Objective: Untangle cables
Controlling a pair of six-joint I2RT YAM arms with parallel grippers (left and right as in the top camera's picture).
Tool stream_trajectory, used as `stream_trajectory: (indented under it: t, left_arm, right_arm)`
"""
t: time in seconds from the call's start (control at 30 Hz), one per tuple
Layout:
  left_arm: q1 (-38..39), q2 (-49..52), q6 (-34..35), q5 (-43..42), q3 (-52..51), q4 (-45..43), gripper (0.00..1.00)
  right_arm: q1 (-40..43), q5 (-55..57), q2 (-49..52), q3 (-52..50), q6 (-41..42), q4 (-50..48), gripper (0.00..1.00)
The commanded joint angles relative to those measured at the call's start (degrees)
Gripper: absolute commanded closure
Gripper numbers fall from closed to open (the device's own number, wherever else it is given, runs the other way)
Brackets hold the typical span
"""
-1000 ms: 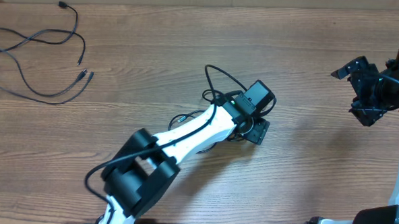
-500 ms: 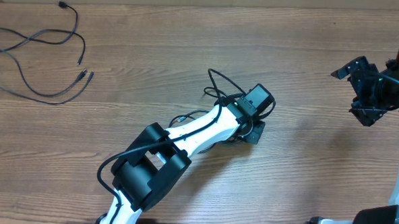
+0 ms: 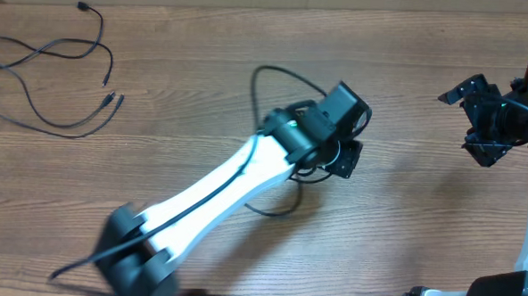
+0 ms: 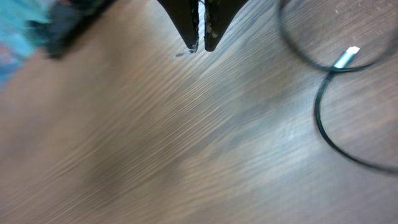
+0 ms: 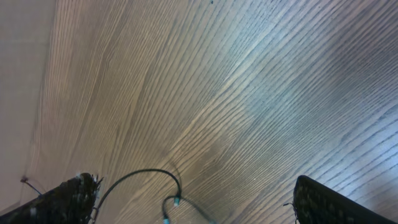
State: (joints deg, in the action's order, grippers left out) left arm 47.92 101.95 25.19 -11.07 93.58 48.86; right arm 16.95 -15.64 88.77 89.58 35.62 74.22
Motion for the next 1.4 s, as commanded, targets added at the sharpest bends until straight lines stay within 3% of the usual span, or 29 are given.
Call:
stream_trajectory:
  t: [0.0, 0.17, 0.37, 0.93, 1.03, 1.17, 1.37]
  left_arm:
    - [-0.02, -7.87, 0.11, -1.44, 1.97, 0.15, 0.96]
    - [-1.40, -15.13, 0.09, -3.15, 1.97, 0.74, 0.96]
    - [-5.20, -20.15, 0.15, -12.63, 1.97, -1.73, 0.96]
    - [-27.96, -27.85, 9.90, -25.29, 1.97, -0.13, 0.96]
    - [-32.57, -28.26, 13.86, -30.69, 1.95, 0.70, 0.96]
    - [-36.06, -28.17, 14.23, -36.76, 1.95, 0.92, 0.96]
    - [-39.43, -28.17, 13.97, -35.15, 1.95, 4.61, 0.96]
  right_arm:
    - [0.07, 0.63, -0.57, 0.87, -0.04, -0.17, 0.00]
    - [0.07, 0.61, -0.57, 0.87, -0.02, -0.17, 0.00]
    - [0.07, 0.63, -0.57, 0.87, -0.04, -0.17, 0.00]
    - [0.07, 0.63, -0.57, 0.87, -0.04, -0.17, 0.00]
    - [0.07, 0.63, -0.57, 0.87, -0.04, -0.17, 0.00]
    - [0.07, 0.63, -0.57, 0.87, -0.02, -0.17, 0.00]
    - [0.07, 0.61, -0.57, 0.87, -0.04, -0.17, 0.00]
